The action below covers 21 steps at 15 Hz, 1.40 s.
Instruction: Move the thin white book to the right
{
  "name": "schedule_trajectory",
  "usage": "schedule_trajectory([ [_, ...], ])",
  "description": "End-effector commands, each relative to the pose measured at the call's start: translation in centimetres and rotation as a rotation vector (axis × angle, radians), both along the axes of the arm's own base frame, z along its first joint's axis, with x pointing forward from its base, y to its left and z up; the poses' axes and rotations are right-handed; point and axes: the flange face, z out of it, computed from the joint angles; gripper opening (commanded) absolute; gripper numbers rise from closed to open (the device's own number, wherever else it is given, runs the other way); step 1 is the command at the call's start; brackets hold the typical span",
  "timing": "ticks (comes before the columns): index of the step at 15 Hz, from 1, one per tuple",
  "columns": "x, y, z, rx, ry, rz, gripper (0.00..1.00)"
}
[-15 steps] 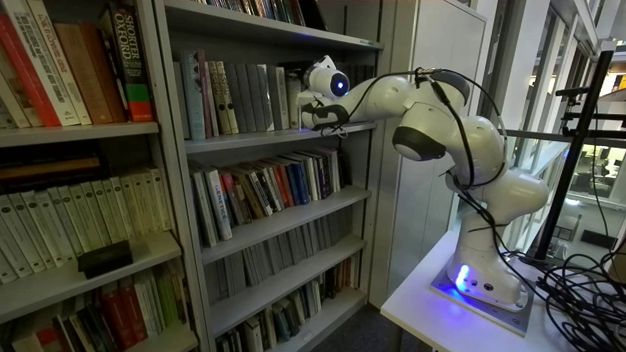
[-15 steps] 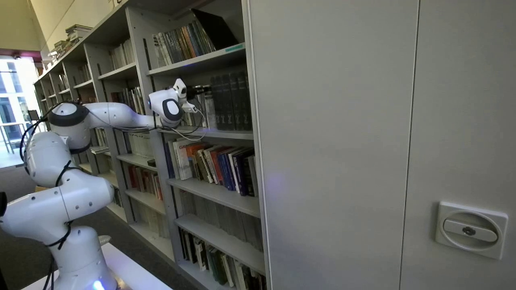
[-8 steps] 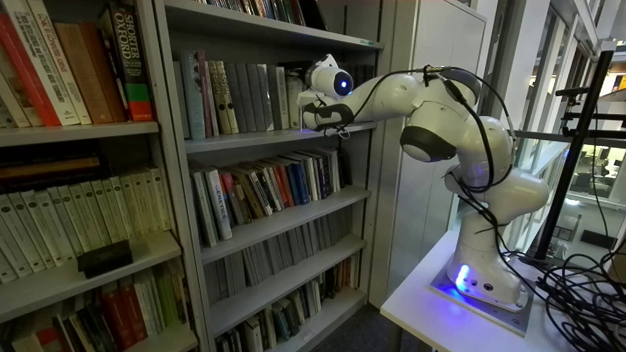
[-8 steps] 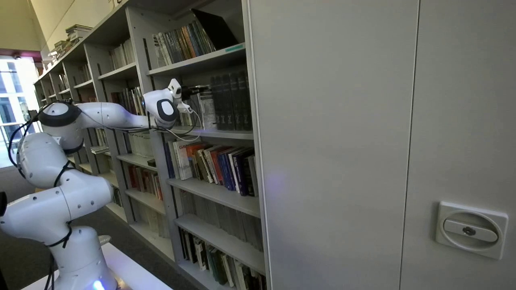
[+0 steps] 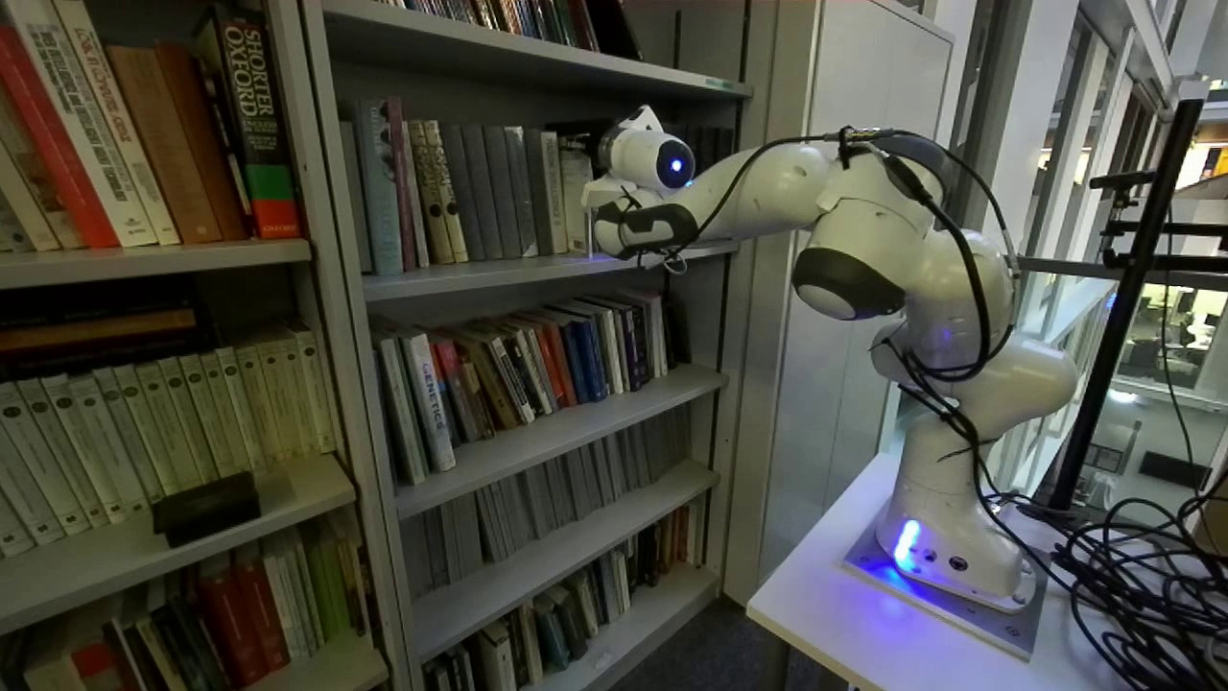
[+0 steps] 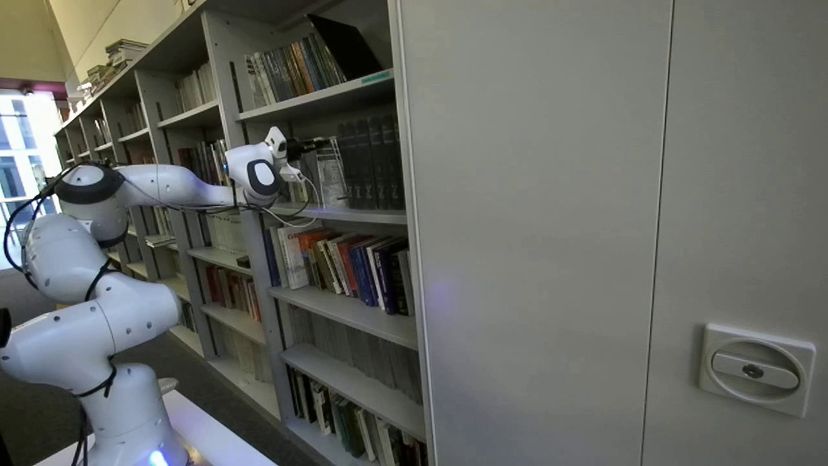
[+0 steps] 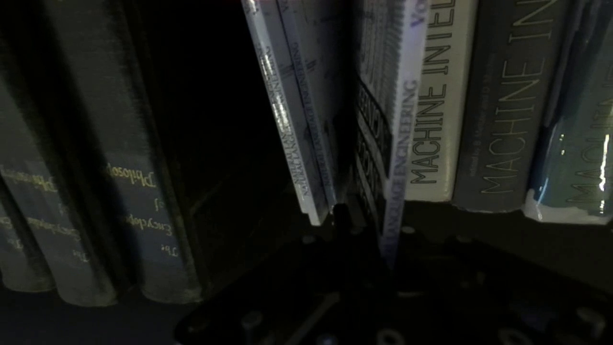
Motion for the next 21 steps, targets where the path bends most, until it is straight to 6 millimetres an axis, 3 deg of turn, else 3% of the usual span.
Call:
schedule_trajectory([
  [1,-0.8,-1.1,0.0,0.008,0.009,-0.005,0.38],
  [9,-1.0,-1.8,-1.2,0.020,0.032,-0.018,0.98],
  [21,-3.5,-2.0,-5.6,0.046,0.111,-0.040,1.00],
])
